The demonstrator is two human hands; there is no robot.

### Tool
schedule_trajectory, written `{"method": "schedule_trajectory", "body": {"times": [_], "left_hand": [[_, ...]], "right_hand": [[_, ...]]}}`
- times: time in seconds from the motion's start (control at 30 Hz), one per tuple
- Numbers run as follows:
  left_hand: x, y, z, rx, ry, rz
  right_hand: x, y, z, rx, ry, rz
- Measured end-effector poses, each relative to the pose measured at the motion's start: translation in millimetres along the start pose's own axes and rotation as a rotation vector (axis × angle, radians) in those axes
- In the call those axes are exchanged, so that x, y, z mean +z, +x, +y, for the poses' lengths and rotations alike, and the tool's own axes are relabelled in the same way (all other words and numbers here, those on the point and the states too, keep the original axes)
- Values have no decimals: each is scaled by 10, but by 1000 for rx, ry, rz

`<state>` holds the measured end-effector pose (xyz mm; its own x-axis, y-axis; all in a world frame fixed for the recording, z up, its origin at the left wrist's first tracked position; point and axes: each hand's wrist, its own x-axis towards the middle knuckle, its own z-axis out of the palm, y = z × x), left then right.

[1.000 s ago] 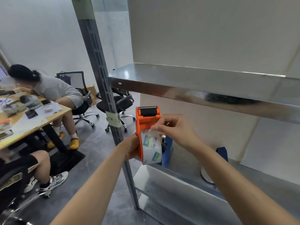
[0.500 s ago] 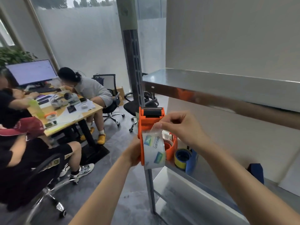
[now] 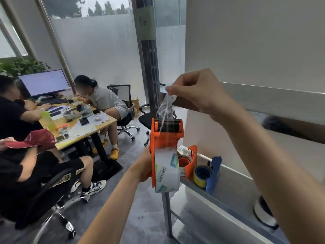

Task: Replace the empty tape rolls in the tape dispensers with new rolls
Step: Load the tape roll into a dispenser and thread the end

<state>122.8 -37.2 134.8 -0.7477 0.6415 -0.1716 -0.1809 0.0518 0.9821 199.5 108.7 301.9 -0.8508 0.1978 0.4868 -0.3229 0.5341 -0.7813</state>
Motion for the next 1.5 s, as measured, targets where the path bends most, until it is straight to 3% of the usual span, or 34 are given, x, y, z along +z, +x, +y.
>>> {"method": "schedule_trajectory", "body": {"times": [0.37,0.43,0.6,0.67,0.8,0.93,1.27,1.37,1.5], "left_hand": [[71,-22,133,61,38,12],[38,-26,149,74,31,-12],[-10,-52,175,71,37,5],[-27,-46,183,105,26,50],[-32,-44,182,142,55,73],[45,-50,208,131,82,59],[197,-81,249,62,101,-45],[211,-73,257,28,105,-81],[234,-61,245,11,121,-102]], "right_hand": [[91,97,-111,52,-30,233],[56,39,-147,69,-26,176],[-249,-169,-220,122,-1,-204],[-326,-235,-205,59,-147,-262],[-311,-298,-184,-109,-539,-132],[-301,-341,-229,-213,-641,-2],[-386,-229,-84,-601,-996,3],[-417,-182,-30,-645,-833,-24],[-399,-156,43,-548,-542,20]]}}
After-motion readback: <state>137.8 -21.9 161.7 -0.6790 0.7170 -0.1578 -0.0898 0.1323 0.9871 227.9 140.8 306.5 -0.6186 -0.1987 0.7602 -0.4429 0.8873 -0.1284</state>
